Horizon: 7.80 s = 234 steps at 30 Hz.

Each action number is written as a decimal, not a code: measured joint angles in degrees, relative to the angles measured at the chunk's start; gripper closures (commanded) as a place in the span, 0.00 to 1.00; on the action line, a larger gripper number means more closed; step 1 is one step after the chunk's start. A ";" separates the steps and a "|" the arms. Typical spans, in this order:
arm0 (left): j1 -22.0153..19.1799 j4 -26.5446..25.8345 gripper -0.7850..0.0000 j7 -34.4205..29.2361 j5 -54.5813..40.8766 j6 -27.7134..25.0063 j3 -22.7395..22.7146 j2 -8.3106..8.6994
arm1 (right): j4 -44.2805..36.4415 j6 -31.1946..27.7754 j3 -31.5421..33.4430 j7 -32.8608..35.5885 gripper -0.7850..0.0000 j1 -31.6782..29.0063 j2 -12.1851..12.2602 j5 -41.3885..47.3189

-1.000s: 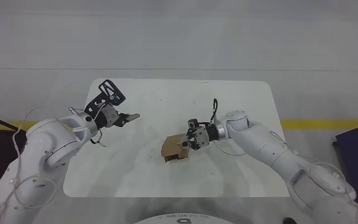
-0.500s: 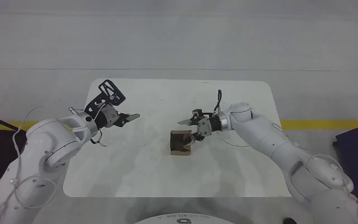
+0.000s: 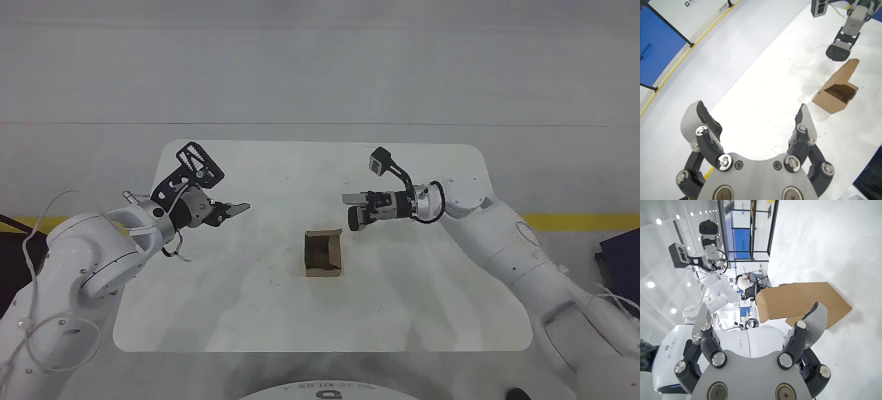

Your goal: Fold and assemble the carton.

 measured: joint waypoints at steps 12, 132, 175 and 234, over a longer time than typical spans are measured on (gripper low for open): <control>0.00 0.00 0.00 0.00 0.00 0.00 0.00 0.00 | -17.73 -2.06 12.37 -12.49 0.00 -13.56 5.58 -10.53; 5.14 20.61 0.00 22.93 20.04 10.01 19.54 -5.49 | -30.95 -0.09 30.09 -71.84 0.00 -50.51 2.09 -110.54; 0.06 19.15 0.00 28.04 16.34 -2.92 29.24 -8.08 | -14.89 3.04 14.87 -67.36 0.00 -26.17 -5.89 -115.17; 0.27 14.49 1.00 13.07 -26.43 27.42 22.12 -10.66 | -26.15 0.98 27.35 -69.29 0.00 -41.85 -4.29 -117.37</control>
